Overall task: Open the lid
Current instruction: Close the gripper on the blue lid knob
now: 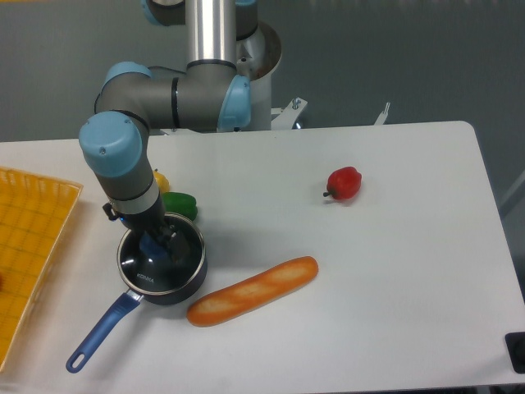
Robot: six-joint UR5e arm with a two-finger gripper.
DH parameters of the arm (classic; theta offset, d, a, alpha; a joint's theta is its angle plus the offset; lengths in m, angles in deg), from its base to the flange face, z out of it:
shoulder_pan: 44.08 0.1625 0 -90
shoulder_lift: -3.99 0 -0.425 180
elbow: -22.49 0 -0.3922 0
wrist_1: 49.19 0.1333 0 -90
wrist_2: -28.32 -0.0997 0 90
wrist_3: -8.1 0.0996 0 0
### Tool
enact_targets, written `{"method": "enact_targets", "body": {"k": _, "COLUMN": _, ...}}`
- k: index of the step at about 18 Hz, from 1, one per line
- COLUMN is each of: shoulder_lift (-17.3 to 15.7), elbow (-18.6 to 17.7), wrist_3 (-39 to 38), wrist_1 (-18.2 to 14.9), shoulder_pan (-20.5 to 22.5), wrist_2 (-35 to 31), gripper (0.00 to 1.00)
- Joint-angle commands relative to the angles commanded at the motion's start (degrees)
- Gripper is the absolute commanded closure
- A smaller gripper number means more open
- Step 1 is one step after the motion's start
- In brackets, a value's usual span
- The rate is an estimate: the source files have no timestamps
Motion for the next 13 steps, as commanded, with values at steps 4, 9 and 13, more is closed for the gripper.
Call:
{"method": "enact_targets", "body": {"k": 4, "shoulder_lift": 0.61, "elbow": 0.0, "wrist_3": 1.31, "wrist_1": -0.09, "shoulder_pan": 0.0, "wrist_2": 0.09, "gripper": 0.0}}
{"method": "enact_targets", "body": {"k": 9, "shoulder_lift": 1.49, "elbow": 0.0, "wrist_3": 1.5, "wrist_1": -0.26, "shoulder_pan": -0.18, "wrist_2": 0.09, "gripper": 0.0}}
{"method": "enact_targets", "body": {"k": 13, "shoulder_lift": 1.49, "elbow": -0.26, "wrist_3": 1.5, "wrist_1": -0.7, "shoulder_pan": -0.18, "wrist_2": 0.09, "gripper": 0.0}}
